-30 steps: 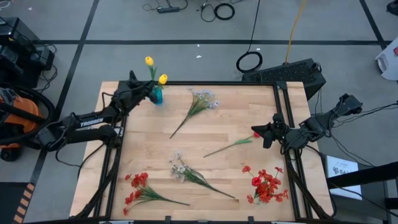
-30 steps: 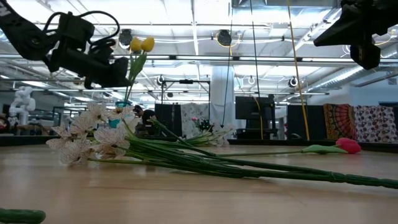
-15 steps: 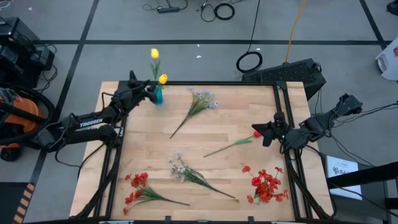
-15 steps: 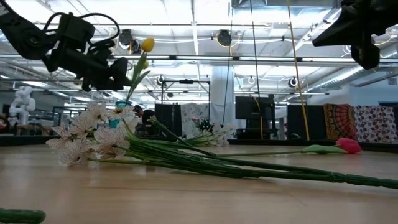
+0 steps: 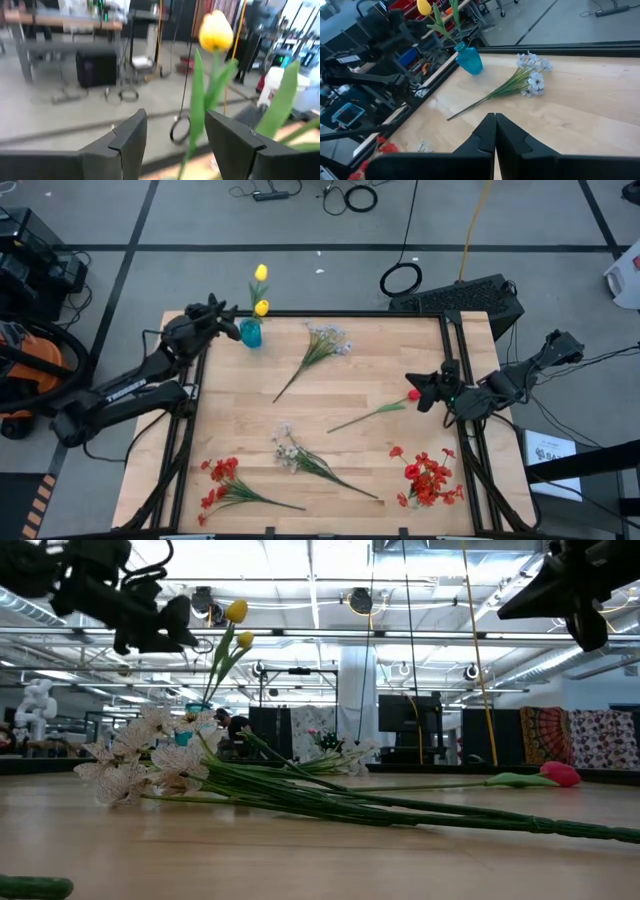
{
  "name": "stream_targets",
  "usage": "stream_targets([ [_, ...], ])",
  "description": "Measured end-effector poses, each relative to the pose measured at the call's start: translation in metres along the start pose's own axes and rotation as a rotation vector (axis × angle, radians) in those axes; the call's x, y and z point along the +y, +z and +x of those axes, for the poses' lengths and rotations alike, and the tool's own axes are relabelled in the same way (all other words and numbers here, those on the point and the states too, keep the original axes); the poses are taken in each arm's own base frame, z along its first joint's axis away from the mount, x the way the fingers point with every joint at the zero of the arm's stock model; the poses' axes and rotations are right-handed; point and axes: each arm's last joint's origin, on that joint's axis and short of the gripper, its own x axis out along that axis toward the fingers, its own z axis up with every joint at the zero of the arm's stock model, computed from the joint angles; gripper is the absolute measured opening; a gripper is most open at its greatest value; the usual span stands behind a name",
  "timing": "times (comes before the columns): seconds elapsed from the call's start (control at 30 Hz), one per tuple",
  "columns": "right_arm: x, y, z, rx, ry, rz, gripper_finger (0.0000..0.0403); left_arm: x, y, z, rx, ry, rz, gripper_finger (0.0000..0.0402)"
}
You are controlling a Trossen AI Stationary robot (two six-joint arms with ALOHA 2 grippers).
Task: Sort flowers into vase by color
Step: Put the top white flowers into the blue vase
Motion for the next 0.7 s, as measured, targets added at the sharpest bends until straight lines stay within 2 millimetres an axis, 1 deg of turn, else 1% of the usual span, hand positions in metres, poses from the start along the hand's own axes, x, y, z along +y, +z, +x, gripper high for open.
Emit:
stream_targets([
  [0.13, 0.001, -0.003, 0.002, 0.005, -0.01, -0.017, 0.0, -0.003, 0.01, -0.01, 0.175, 0.052, -0.04, 0.0197],
  [0.27, 0.002, -0.006, 0.004, 0.011, -0.02, -0.034, 0.0, -0.008, 0.015, -0.02, 0.325, 0.075, -0.137, 0.0172],
  [0.37, 0.003, -0.008, 0.005, 0.019, -0.023, -0.044, 0.0, -0.014, 0.011, -0.025, 0.415, 0.076, -0.236, 0.0152],
  [0.47, 0.003, -0.009, 0.006, 0.028, -0.023, -0.05, 0.0, -0.023, 0.006, -0.03, 0.476, 0.027, -0.314, 0.0134],
  [0.6, 0.004, -0.011, 0.006, 0.084, 0.002, -0.049, 0.0, -0.04, -0.002, -0.038, 0.552, -0.027, -0.4, 0.011],
  [0.7, 0.005, -0.013, 0.005, 0.159, 0.034, -0.051, 0.0, -0.056, -0.008, -0.043, 0.578, -0.053, -0.415, 0.0088],
])
